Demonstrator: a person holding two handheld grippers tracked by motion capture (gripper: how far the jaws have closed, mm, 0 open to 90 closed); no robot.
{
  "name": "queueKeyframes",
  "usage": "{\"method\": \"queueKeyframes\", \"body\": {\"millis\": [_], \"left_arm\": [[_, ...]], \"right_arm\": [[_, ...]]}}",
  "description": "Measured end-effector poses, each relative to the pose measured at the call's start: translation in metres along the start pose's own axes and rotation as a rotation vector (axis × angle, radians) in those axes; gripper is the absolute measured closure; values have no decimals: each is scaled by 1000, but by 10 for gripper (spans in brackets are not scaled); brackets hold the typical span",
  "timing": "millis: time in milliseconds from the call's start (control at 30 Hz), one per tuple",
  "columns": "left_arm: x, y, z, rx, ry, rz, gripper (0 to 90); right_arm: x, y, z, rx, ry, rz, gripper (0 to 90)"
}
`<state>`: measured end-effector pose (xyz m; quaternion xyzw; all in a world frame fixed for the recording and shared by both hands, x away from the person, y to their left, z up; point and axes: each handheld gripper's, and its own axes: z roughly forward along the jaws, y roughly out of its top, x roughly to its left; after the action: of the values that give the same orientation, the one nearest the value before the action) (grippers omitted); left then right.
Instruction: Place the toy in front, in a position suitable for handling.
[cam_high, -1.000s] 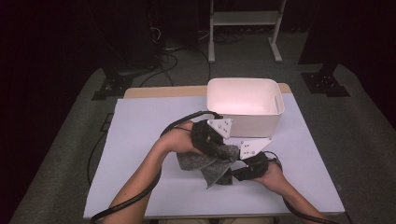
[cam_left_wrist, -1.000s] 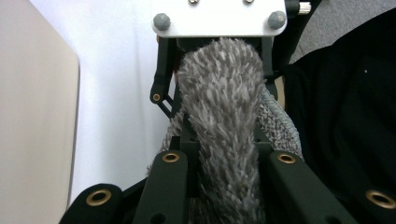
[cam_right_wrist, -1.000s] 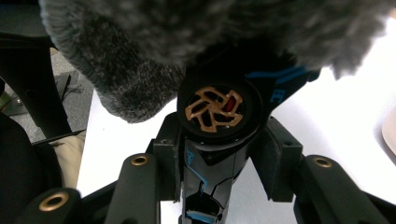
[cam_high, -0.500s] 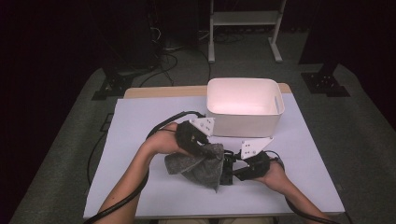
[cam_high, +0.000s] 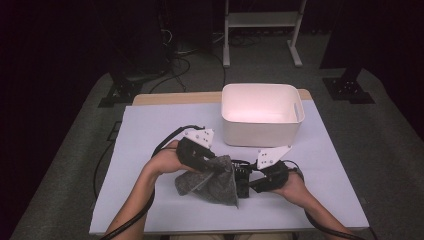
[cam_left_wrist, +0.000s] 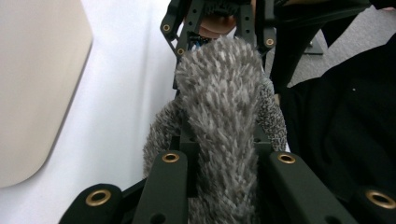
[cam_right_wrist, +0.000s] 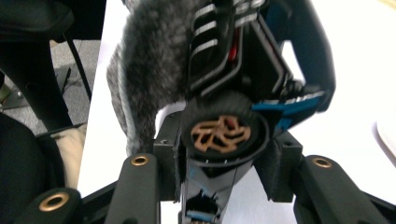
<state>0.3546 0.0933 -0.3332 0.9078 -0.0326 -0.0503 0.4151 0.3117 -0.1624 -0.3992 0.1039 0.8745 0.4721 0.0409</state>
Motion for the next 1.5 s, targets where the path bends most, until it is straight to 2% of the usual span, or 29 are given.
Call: {"method": "queueKeyframes", "body": {"millis": [100, 233, 333, 433, 600, 733, 800, 900, 1000, 1100, 1233, 1400, 1500], "left_arm": [[-3, 5, -8, -19, -7, 16, 762], [-7, 10, -18, 6, 6, 26, 764], [-8, 5, -20, 34, 22, 18, 763], [-7, -4, -18, 23, 20, 1, 761], [-6, -15, -6, 27, 1, -21, 760], [-4, -22, 13, 20, -20, -33, 759], [-2, -24, 19, 7, -28, -42, 759], [0, -27, 25, 19, -28, -45, 759], [0, -31, 29, 19, -34, -51, 759], [1, -34, 32, 26, -33, -57, 758], [-1, -33, 31, 34, -27, -51, 758], [-2, -33, 25, 47, -18, -47, 758], [-3, -33, 27, 54, -18, -45, 758]], "right_arm": [[1, 9, 8, 6, 4, -27, 562], [2, 23, 25, 5, 26, -46, 566], [1, 26, 33, 12, 38, -55, 565], [-1, 24, 33, 17, 44, -42, 565], [-4, 18, 24, 40, 45, -30, 565], [-5, 10, 18, 50, 41, -30, 565], [-5, 6, 15, 61, 42, -16, 565], [-6, -3, 9, 70, 40, 2, 566], [-8, -13, 4, 79, 56, 29, 584], [-9, -23, 1, 94, 36, 42, 585], [-10, -34, 0, 107, 47, 74, 583], [-10, -42, 1, 128, 50, 75, 587], [-9, -46, 1, 141, 56, 80, 587]]}}
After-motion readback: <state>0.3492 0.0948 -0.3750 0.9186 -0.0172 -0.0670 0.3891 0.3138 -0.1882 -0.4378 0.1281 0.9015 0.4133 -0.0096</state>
